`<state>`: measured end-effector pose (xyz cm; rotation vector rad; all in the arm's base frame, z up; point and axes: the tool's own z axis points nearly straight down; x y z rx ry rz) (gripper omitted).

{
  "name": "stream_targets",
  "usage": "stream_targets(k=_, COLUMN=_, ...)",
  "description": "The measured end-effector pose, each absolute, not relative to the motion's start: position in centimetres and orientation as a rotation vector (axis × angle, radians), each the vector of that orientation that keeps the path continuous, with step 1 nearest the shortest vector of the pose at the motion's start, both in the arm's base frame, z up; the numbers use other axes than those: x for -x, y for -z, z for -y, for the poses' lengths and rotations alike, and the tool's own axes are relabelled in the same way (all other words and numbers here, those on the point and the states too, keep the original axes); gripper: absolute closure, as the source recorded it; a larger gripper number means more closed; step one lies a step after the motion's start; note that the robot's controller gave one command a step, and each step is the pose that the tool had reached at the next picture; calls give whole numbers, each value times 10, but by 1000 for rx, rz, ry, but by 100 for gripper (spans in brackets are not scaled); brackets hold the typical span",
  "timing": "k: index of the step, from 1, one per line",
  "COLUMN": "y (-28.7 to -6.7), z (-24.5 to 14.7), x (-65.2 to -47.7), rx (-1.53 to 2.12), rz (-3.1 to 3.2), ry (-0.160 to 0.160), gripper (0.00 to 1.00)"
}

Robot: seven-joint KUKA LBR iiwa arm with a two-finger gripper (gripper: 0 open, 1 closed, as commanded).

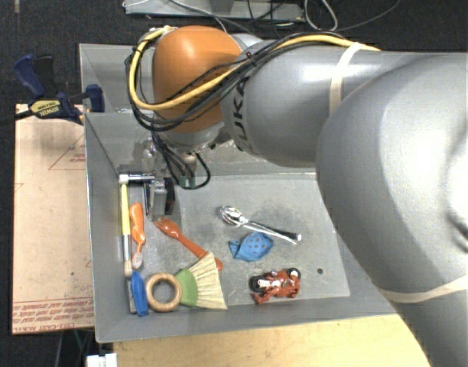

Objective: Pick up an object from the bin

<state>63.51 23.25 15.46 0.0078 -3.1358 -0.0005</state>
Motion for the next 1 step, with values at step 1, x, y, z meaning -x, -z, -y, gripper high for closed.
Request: stream_targets(k=1, y=-160, z=-232, x=-637, rx=-2, rz=3143, ry=3, gripper=0)
